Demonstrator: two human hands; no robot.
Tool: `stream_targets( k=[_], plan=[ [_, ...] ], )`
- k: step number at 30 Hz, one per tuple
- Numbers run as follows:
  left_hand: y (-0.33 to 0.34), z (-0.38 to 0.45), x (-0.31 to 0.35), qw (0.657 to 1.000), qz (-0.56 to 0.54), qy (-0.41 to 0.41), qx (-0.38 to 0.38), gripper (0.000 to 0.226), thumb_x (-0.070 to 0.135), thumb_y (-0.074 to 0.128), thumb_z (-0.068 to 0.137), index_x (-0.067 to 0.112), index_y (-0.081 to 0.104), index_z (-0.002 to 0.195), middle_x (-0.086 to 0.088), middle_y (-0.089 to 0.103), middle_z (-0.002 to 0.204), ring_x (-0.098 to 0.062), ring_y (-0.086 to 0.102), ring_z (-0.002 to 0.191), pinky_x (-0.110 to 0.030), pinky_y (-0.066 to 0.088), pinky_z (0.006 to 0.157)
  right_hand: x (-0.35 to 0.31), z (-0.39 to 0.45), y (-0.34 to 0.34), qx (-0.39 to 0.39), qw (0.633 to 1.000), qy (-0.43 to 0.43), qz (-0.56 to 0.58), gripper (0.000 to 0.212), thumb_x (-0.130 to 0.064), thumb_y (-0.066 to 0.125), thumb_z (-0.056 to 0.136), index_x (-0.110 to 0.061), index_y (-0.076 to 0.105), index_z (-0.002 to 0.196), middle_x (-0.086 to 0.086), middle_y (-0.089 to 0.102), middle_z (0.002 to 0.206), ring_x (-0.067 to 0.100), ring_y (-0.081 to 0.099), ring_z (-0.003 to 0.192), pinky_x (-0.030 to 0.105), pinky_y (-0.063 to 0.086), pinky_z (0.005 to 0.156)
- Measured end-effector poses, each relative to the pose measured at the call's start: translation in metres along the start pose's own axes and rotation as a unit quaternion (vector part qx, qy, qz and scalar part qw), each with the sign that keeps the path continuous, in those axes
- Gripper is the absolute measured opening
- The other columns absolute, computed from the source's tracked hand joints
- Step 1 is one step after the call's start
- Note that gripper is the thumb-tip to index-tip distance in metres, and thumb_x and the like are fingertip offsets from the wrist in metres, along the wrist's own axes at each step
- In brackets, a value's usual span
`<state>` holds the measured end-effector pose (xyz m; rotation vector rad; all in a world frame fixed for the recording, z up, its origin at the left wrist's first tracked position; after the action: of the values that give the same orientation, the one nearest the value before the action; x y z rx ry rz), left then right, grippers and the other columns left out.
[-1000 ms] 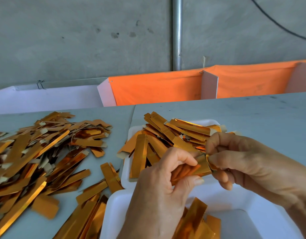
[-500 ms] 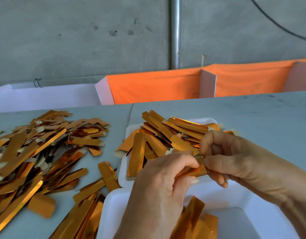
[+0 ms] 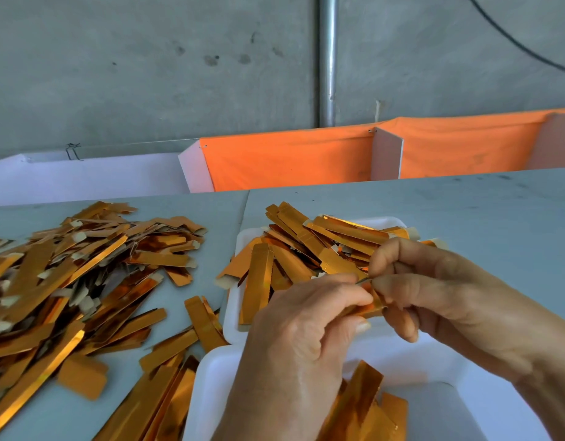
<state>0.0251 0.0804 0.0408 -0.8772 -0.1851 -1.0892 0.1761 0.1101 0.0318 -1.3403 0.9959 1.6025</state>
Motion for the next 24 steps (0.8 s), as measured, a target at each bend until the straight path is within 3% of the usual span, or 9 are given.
stream_targets(
  k=[4,9,13,18,21,24],
  plan=[
    [-0.002,0.000,-0.003,0.996,-0.077,-0.033,-0.010,0.026,0.020,0.070,0.076,0.032,0.068,0.099,0.028,0.062,0.111,0.009,0.059,0.101,-0.005,0.046,0.079,0.002,-0.001,0.000,-0.057,0.993,0.013,0.098,0.012,-0.016,0.069,0.076,-0.010,0.066,0.086,0.005,0.053,0.059,0.014,0.050,0.042,0.019,0.044,0.044],
    [0.000,-0.001,-0.001,0.995,-0.090,-0.029,-0.021,0.028,0.020,0.071,0.076,0.033,0.066,0.100,0.029,0.061,0.112,0.011,0.058,0.102,-0.002,0.044,0.079,0.006,0.001,-0.003,-0.055,0.990,0.026,0.124,0.025,-0.018,0.080,0.067,-0.010,0.068,0.088,0.004,0.047,0.060,0.010,0.043,0.039,0.018,0.040,0.042],
    [0.000,-0.001,0.001,0.998,-0.053,-0.014,-0.015,0.031,0.024,0.068,0.076,0.036,0.061,0.104,0.030,0.057,0.116,0.008,0.058,0.104,-0.009,0.047,0.083,0.006,0.002,-0.002,-0.027,0.994,0.046,0.093,0.011,-0.010,0.071,0.069,-0.011,0.069,0.080,0.005,0.043,0.056,0.011,0.041,0.039,0.019,0.038,0.040],
    [-0.001,-0.001,0.007,0.999,0.023,0.029,0.010,0.027,0.024,0.066,0.076,0.035,0.061,0.100,0.024,0.054,0.121,0.001,0.060,0.101,-0.030,0.054,0.081,0.003,0.000,-0.003,-0.015,0.997,0.045,0.058,0.015,-0.001,0.062,0.068,-0.011,0.067,0.079,0.005,0.048,0.054,0.016,0.044,0.038,0.021,0.041,0.040],
    [-0.001,0.000,0.009,0.998,0.042,0.050,0.002,0.019,0.021,0.067,0.076,0.031,0.069,0.093,0.021,0.059,0.113,-0.002,0.061,0.097,-0.030,0.055,0.076,-0.001,-0.001,-0.003,-0.022,0.999,0.035,-0.003,0.015,-0.002,0.062,0.068,-0.015,0.066,0.075,0.005,0.050,0.054,0.017,0.047,0.040,0.022,0.041,0.044],
    [-0.001,0.001,0.010,0.998,0.039,0.052,-0.007,0.017,0.018,0.068,0.075,0.027,0.071,0.089,0.020,0.056,0.106,0.000,0.060,0.093,-0.019,0.051,0.075,-0.003,-0.001,-0.004,-0.026,0.998,0.020,-0.055,0.014,-0.005,0.063,0.068,-0.018,0.066,0.073,0.004,0.052,0.056,0.016,0.047,0.043,0.022,0.042,0.047]
  ],
)
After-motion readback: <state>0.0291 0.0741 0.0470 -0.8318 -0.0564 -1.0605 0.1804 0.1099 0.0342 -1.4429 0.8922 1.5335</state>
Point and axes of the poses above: each hand's wrist, its own z-axis towards the middle knuckle, its own y-axis out of the palm, x = y × z, the point moved 5 cm from there along z, towards the middle knuckle
